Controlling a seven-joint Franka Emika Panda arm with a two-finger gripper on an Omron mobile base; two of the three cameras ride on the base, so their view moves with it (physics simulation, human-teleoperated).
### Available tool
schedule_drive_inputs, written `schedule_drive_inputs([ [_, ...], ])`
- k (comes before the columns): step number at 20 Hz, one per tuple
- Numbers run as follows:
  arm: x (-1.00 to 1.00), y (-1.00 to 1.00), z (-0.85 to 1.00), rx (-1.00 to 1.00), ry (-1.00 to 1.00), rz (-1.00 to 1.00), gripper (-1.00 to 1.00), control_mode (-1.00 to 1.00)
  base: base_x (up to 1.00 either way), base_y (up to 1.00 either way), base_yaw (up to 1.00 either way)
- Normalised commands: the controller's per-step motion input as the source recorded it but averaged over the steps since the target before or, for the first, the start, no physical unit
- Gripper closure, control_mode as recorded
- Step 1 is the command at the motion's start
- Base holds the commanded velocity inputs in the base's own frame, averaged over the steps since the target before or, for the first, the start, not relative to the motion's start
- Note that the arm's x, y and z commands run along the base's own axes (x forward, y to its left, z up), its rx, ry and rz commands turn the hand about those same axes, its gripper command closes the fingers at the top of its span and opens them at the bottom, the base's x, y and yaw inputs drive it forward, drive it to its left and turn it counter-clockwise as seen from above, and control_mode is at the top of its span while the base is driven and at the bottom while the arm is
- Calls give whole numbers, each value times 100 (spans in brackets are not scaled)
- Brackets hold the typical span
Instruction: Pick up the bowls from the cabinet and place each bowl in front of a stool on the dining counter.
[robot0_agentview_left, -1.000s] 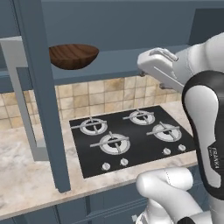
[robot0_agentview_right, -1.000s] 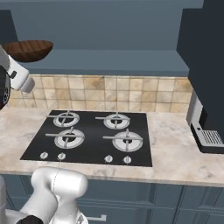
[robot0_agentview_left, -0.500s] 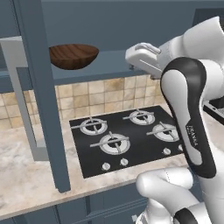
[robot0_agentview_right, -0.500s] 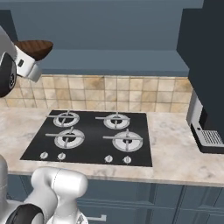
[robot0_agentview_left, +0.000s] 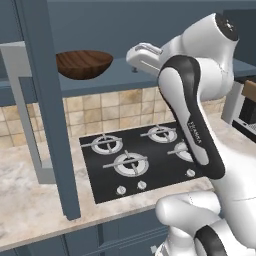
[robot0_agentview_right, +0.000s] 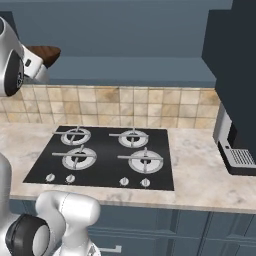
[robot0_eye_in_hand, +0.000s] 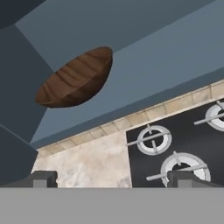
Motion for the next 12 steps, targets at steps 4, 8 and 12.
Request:
schedule_drive_inputs([
  [4, 47, 31, -1, 0, -2, 0, -100, -100, 0, 0, 0],
  [8, 50, 27, 0, 0, 0, 0, -100, -100, 0, 0, 0],
  [12, 48, 26, -1, 0, 0, 0, -100, -100, 0, 0, 0],
])
